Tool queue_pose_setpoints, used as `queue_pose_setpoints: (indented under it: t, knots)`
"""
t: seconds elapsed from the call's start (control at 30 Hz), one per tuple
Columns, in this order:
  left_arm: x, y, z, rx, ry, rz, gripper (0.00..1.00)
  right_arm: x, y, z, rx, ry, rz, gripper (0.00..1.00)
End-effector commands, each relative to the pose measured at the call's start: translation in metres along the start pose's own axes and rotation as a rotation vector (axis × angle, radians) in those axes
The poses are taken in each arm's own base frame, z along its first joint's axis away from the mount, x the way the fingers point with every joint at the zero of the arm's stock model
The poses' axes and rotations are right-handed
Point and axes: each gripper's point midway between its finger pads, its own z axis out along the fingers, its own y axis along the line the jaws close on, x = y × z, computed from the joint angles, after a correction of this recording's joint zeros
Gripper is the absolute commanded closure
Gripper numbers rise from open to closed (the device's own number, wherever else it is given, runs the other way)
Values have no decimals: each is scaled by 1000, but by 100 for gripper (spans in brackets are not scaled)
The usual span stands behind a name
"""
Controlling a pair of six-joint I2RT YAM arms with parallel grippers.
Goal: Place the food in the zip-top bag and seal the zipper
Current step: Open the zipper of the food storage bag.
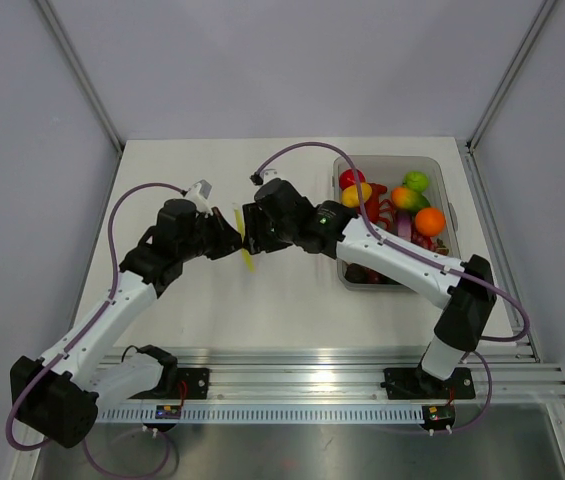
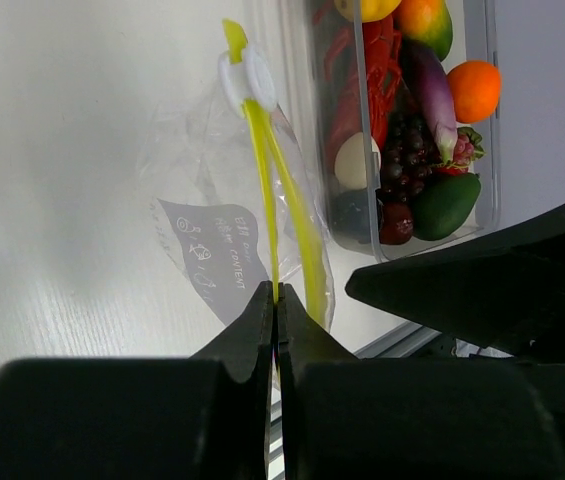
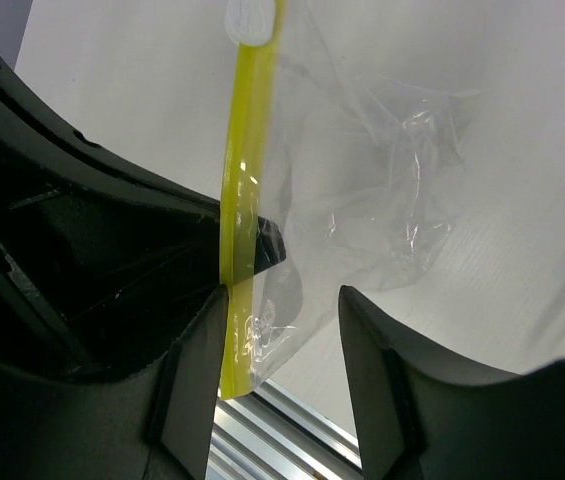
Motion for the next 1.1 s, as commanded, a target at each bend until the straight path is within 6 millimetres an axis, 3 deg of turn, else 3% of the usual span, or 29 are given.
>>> queue_pose_setpoints:
  t: [0.0, 0.4, 0.53, 0.9, 1.07]
  knots:
    - [-22, -23, -5, 56, -67, 32, 100, -18, 7, 3, 4, -38, -8, 44]
    - [-7, -19, 0, 96, -42, 59, 100, -35, 1, 5, 65, -119, 49, 45]
    - [-7, -22, -2, 110, -43, 69, 100, -30, -2, 14, 97, -87, 45, 45]
    - [3, -3, 6, 49, -18, 72, 100, -45, 6, -4, 59, -156, 74, 44]
    - [1, -7, 2, 60, -27, 80, 100, -40, 5, 4, 74, -126, 71, 44]
